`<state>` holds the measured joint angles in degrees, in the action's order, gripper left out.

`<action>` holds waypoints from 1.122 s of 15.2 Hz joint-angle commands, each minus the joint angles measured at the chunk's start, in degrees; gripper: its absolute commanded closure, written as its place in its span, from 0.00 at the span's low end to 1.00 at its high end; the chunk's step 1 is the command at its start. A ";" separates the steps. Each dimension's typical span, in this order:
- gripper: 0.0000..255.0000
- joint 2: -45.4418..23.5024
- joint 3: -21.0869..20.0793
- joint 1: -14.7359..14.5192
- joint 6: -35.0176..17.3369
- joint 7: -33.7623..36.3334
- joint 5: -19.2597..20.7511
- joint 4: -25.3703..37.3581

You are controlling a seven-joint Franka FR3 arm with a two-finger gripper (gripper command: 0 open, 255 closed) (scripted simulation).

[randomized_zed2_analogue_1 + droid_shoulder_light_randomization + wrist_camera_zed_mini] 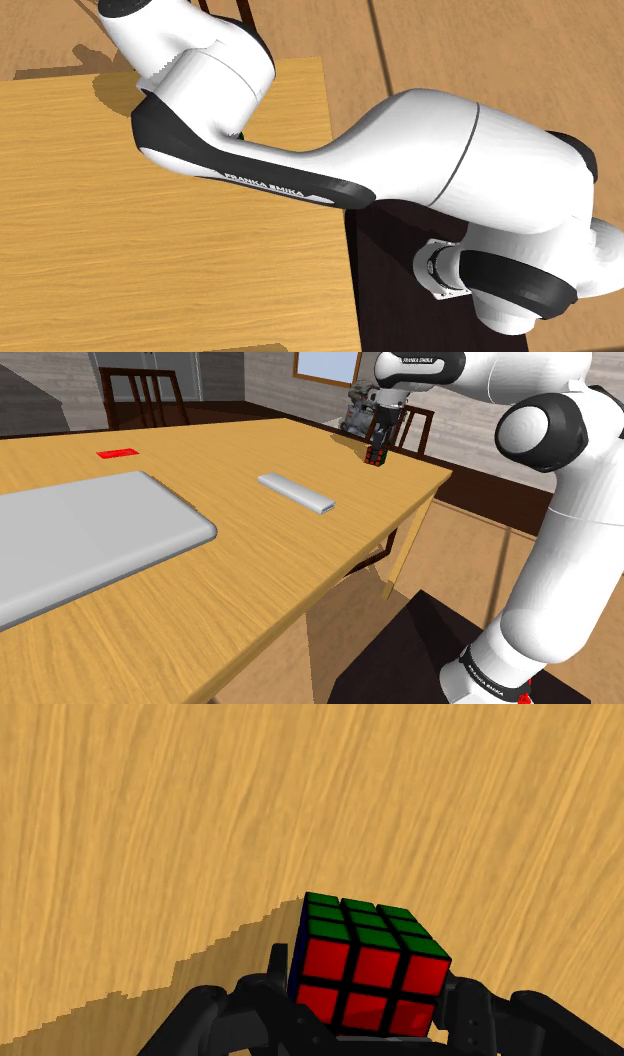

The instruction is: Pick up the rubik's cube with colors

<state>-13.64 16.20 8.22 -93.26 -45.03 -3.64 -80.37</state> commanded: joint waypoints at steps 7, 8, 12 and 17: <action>1.00 0.05 -0.02 -0.04 -0.02 0.03 0.01 -0.12; 1.00 -0.12 -0.01 0.02 0.82 0.01 -0.04 0.90; 1.00 -1.08 0.06 0.34 4.35 -0.08 -0.31 5.35; 1.00 -2.83 0.16 0.92 9.10 -0.25 -0.83 11.80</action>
<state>-15.98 16.31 8.95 -85.33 -45.17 -4.32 -70.20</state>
